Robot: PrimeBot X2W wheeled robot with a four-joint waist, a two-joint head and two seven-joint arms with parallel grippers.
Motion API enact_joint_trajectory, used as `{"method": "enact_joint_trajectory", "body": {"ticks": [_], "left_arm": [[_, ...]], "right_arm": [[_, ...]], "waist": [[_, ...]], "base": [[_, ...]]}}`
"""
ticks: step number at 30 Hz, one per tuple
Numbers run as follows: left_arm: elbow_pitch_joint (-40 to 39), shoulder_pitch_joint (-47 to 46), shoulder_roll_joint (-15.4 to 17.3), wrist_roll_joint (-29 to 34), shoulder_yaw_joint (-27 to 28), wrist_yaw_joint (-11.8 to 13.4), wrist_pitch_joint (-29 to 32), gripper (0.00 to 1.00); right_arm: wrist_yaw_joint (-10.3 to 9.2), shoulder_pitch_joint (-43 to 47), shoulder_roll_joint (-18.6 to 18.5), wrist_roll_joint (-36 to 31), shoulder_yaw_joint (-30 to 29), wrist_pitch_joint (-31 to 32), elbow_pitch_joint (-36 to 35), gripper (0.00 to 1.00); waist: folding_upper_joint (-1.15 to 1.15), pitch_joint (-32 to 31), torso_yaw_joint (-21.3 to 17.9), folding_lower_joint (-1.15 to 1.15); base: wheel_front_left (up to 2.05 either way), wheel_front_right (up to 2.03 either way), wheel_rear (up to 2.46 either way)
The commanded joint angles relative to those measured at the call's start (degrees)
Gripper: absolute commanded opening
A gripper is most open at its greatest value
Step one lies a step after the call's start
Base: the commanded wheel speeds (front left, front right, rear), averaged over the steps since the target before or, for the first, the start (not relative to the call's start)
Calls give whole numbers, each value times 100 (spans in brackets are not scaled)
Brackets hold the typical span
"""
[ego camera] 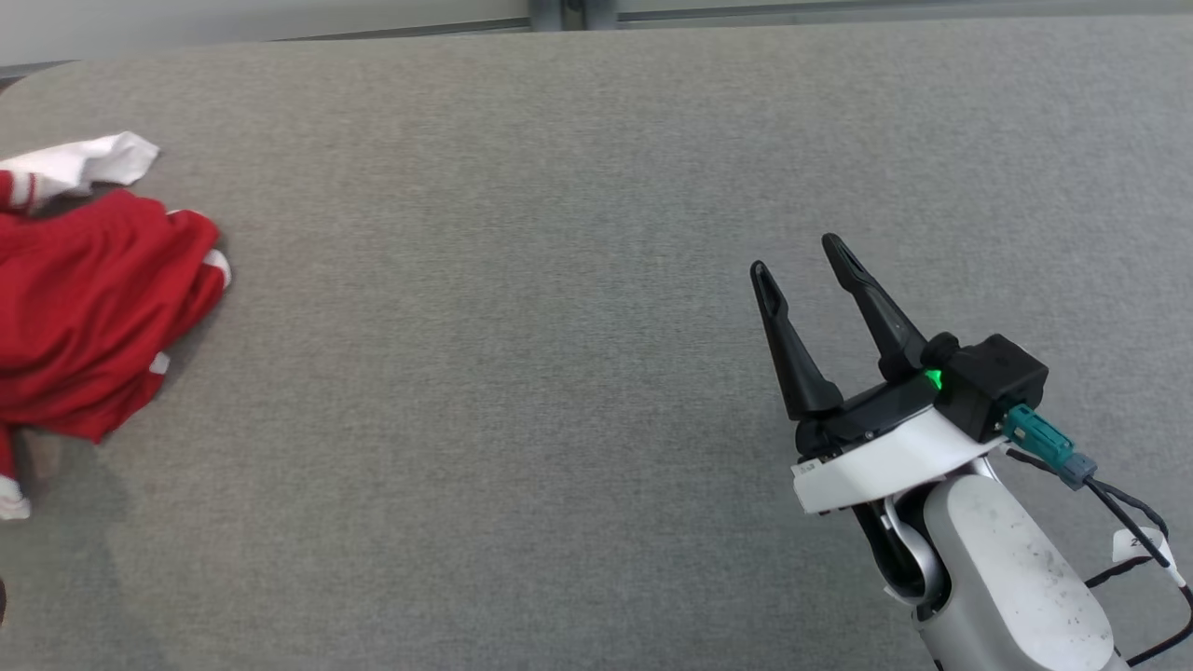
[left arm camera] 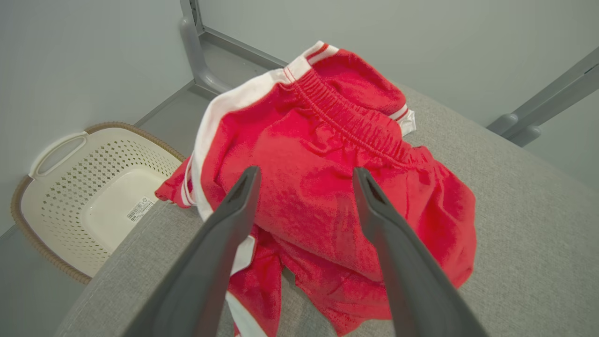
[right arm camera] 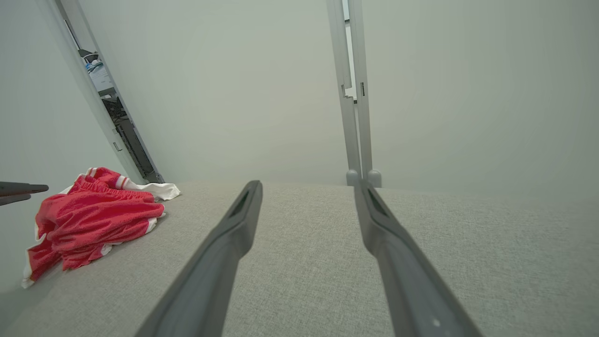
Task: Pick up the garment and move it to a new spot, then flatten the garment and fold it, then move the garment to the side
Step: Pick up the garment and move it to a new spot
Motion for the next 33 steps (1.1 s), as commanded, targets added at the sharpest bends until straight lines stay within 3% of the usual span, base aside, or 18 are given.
{"method": "enact_joint_trajectory", "body": {"ticks": [1, 9, 11, 12, 24, 33], "left_arm": [[143, -139, 136, -47, 10, -19, 78, 100], [1270, -265, 446, -39, -60, 97, 602, 100], [1384, -317, 470, -6, -97, 88, 548, 17], [1444, -319, 474, 7, -124, 76, 534, 0], [1238, -339, 717, 279, -753, -48, 35, 0], [-449, -188, 908, -88, -1791, -46, -70, 0]], "right_arm": [[-6, -87, -2, -30, 19, -19, 3, 100], [-6, -118, 22, -36, 51, -19, 43, 100], [-6, -78, 28, -42, 16, -19, 28, 100], [-6, -55, 28, -42, 6, -19, 35, 100], [-6, 217, 101, -41, -95, -19, 146, 100], [-6, 521, 147, 19, -194, -19, 235, 100]], "waist": [[0, 382, -571, 0], [0, 401, -898, 0], [0, 390, -921, 0], [0, 369, -925, 0], [0, -190, -720, 0], [0, -813, -512, 0]], "base": [[0, 0, 0], [0, 0, 0], [0, 0, 0], [0, 0, 0], [0, 0, 0], [0, 0, 0]]}}
